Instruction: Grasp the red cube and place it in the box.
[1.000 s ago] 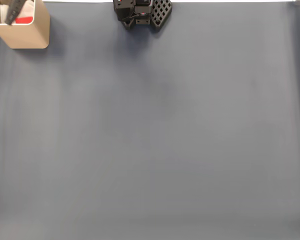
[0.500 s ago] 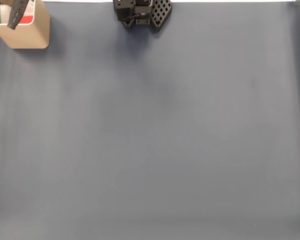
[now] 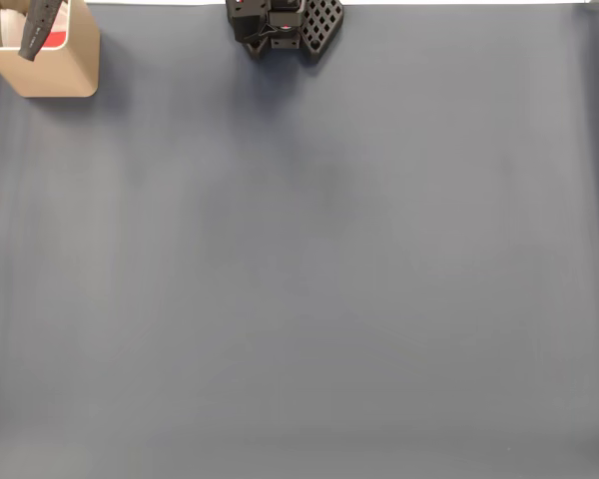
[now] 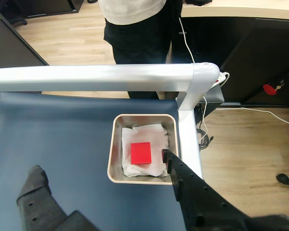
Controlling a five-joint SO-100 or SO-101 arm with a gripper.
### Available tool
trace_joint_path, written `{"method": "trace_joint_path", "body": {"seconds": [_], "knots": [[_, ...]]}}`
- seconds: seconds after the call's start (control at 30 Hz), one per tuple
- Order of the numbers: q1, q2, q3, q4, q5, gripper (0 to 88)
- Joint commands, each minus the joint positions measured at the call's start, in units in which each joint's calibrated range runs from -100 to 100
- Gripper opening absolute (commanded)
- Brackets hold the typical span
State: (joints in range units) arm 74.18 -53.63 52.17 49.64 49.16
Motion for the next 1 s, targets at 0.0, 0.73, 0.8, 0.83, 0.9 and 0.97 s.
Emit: {"method": "trace_joint_path", "body": {"seconds": [0.0,0.73,0.8,0.83,0.9,0.97], "knots": [[0.39,-1.23,-1.08,-0.38,0.00,51.7],[0.46,-1.57,-0.62,-0.54,0.00,1.6],[0.32,-1.49,-0.53,-0.54,0.10,0.0],[0.25,-1.49,-0.44,-0.54,0.15,0.0],[-0.18,-1.31,-0.44,-0.54,0.34,0.0],[-0.96,-1.05,-0.89,-0.54,0.54,0.0]]}}
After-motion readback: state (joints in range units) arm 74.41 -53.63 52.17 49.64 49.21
